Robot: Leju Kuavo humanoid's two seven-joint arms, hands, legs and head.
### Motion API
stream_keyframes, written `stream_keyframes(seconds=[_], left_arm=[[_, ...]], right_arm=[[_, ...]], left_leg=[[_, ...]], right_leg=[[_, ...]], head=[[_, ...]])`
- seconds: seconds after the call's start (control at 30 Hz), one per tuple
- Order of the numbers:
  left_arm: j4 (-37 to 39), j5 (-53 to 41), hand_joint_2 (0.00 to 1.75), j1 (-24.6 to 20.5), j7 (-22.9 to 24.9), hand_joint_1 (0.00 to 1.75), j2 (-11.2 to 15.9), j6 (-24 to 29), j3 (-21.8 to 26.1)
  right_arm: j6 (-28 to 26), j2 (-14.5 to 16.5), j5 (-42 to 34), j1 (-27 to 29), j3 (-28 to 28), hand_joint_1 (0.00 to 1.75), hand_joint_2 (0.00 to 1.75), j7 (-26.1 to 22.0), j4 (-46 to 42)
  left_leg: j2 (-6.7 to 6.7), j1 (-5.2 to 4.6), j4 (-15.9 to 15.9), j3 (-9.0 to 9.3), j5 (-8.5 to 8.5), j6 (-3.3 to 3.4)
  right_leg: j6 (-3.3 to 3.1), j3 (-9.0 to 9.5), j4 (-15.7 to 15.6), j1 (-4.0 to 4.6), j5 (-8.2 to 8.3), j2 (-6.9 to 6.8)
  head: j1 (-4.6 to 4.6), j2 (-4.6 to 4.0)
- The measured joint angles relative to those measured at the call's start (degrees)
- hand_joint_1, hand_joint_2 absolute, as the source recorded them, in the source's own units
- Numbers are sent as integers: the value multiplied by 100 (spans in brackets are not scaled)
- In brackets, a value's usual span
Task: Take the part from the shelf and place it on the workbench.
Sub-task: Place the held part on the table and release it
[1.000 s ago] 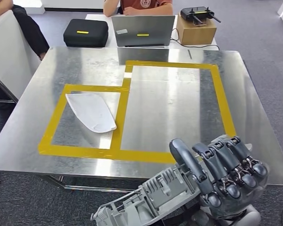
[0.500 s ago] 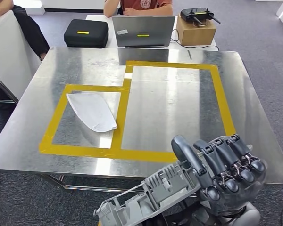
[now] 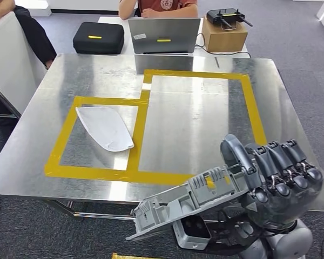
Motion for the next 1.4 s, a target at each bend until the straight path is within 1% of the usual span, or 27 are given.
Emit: stream_keyframes(seconds=[0.17, 0.27, 0.4, 0.5, 0.6, 0.73, 0.8, 0.87, 1.0, 1.13, 1.3, 1.4], left_arm=[[0, -5, 0, -4, -2, 0, 24, -56, 0], [0, -29, 0, -10, -2, 0, 48, -112, 0], [0, -56, 0, -17, 1, 0, 78, -136, 0], [0, -89, 0, -19, 5, 0, 97, -150, 0], [0, -106, 0, -20, 5, 0, 121, -166, 0], [0, -118, 0, -20, 5, 0, 142, -184, 0], [0, -120, 0, -19, 5, 0, 151, -190, 0], [0, -121, 0, -19, 5, 0, 159, -191, 0], [0, -121, 0, -15, 3, 0, 169, -189, 1], [0, -123, 0, -11, 1, 0, 173, -185, 3], [0, -121, 0, -5, 0, 0, 186, -185, 12], [0, -121, 0, -2, -2, 0, 201, -186, 16]], right_arm=[[0, 0, 0, -48, -102, 175, 175, -28, 10], [0, -2, 0, -132, -292, 175, 175, 41, 40], [1, -55, 0, -325, -610, 175, 175, 393, 210], [2, -237, 0, -543, -895, 175, 175, 807, 524], [3, -580, 0, -785, -1106, 175, 175, 1459, 962], [108, -1288, 0, -1119, -1158, 175, 175, 2487, 1627], [235, -1648, 0, -1259, -1157, 175, 175, 2829, 1894], [339, -1971, 0, -1360, -1155, 175, 175, 3044, 2108], [501, -2463, -39, -1525, -1154, 175, 175, 3219, 2373], [813, -2838, -307, -1687, -1144, 175, 175, 3171, 2544], [1486, -3308, -964, -2004, -1079, 175, 175, 2927, 2736], [2049, -3606, -1449, -2328, -979, 175, 175, 2765, 2860]], left_leg=[[0, 0, 0, 0, 0, 0], [0, 0, 0, 0, 0, 0], [1, 0, 0, 0, 2, 3], [0, -1, 0, 0, 4, 6], [0, -4, 1, -1, 6, 8], [0, -7, 4, -2, 8, 12], [-1, -8, 6, -4, 8, 12], [-2, -9, 7, -5, 8, 12], [-2, -9, 8, -9, 8, 13], [-2, -8, 8, -10, 8, 13], [-2, -9, 8, -13, 10, 15], [-2, -10, 8, -15, 12, 18]], right_leg=[[0, -1, 0, 0, 0, 0], [0, 0, 0, 0, 0, 0], [0, 1, 0, 0, 1, 0], [3, 2, 0, -1, 3, 0], [7, 2, 0, -4, 6, 0], [17, 0, -1, -8, 12, -1], [19, -1, -1, -9, 13, -2], [19, -2, -1, -10, 13, -4], [20, -7, -1, -10, 14, -2], [20, -7, -1, -9, 14, -4], [21, -8, 0, -9, 15, -4], [24, -9, 0, -10, 17, -3]], head=[[-1, 0], [-1, 0], [-1, 0], [-1, 0], [1, 0], [1, 0], [-1, 0], [0, 0], [-1, 0], [-1, 0], [1, 0], [1, 0]])
